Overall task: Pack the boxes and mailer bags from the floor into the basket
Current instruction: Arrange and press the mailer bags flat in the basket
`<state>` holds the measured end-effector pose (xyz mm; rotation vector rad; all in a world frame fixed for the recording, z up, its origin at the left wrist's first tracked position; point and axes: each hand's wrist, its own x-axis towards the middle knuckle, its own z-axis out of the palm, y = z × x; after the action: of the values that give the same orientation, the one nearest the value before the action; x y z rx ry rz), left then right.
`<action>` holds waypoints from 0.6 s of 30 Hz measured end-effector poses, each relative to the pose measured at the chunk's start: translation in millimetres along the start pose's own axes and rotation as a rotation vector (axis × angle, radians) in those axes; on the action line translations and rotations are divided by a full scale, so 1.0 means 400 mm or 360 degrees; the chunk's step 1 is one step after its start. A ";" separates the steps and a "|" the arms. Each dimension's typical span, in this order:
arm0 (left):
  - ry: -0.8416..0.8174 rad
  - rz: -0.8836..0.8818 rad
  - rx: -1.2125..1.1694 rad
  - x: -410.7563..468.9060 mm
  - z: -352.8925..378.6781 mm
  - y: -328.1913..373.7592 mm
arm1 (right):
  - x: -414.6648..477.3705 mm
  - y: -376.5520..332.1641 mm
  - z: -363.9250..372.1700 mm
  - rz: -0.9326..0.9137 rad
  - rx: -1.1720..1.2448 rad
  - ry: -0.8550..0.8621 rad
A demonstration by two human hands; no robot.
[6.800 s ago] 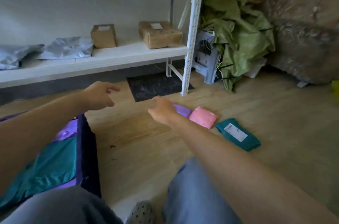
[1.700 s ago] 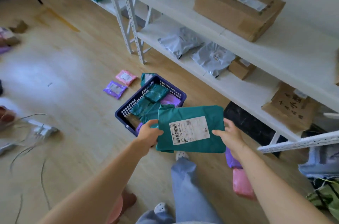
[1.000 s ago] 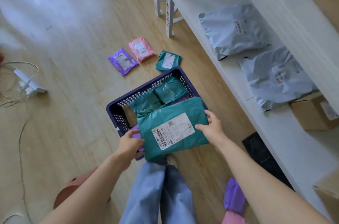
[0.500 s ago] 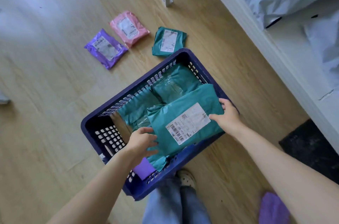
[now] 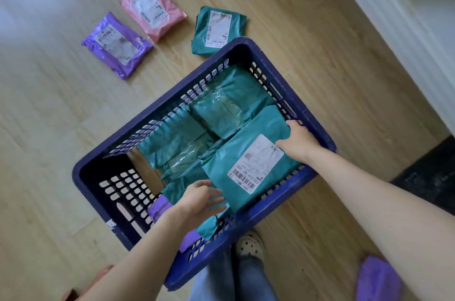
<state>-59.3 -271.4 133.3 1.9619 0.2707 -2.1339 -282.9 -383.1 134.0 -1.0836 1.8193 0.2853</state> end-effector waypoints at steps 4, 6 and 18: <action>-0.0010 0.0025 0.0043 0.006 0.033 0.004 | 0.011 0.016 0.000 -0.0002 0.0033 -0.0016; -0.0019 0.0021 0.0108 0.006 0.042 0.000 | 0.004 0.021 -0.002 -0.0016 0.0042 -0.0016; 0.0113 0.0413 0.0924 -0.235 0.144 0.045 | -0.243 0.011 -0.061 0.0029 0.0629 0.0039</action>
<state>-101.5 -301.2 232.4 2.2052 -0.6300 -2.1245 -287.4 -341.7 225.3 -0.7955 1.8101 -0.0778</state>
